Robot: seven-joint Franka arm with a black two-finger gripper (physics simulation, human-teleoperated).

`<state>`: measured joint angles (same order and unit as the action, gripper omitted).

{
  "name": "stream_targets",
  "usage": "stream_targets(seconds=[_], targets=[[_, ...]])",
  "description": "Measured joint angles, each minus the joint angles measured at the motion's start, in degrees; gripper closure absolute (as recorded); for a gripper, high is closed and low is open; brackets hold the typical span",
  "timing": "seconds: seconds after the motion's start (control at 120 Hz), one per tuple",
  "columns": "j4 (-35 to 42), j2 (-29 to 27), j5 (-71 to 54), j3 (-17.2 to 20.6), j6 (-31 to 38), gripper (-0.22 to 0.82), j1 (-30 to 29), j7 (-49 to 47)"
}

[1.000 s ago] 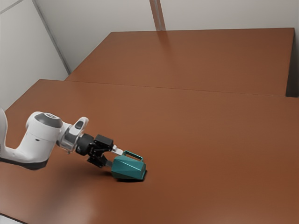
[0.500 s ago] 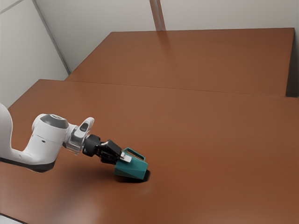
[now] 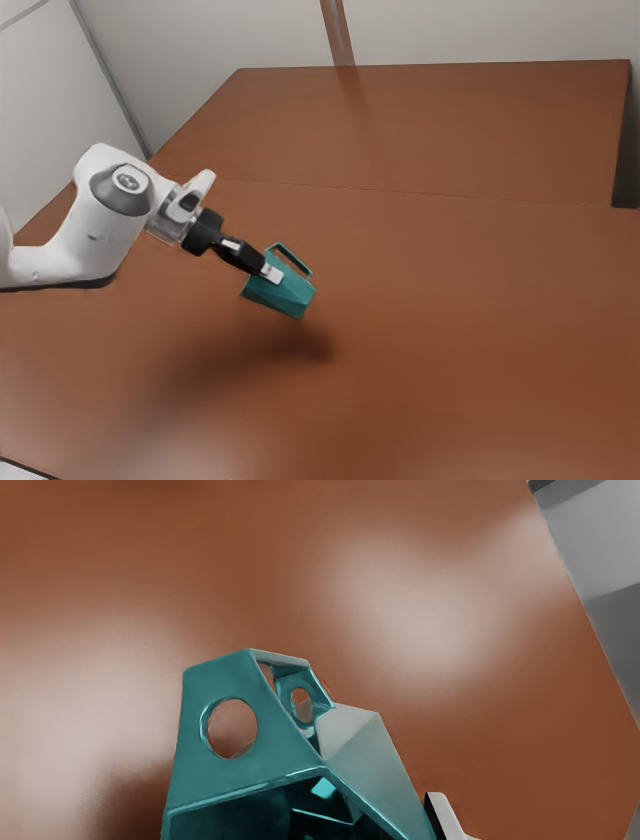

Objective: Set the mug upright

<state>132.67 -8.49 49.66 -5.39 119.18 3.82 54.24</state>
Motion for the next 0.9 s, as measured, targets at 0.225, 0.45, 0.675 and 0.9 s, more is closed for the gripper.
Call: stream_targets(seconds=[0.225, 0.45, 0.675, 0.9], targets=[[-17.69, 11.05, -44.26, 5.13, 1.89, 0.78, 0.62, -11.12], [-16.19, 17.79, -55.38, 5.82, 8.01, 0.79, 0.79, -25.61], [-14.43, 19.1, -55.47, 5.83, 11.85, 0.62, 0.83, -36.78], [-16.72, 18.49, -55.35, 5.75, 11.91, 0.23, 1.06, -43.89]])
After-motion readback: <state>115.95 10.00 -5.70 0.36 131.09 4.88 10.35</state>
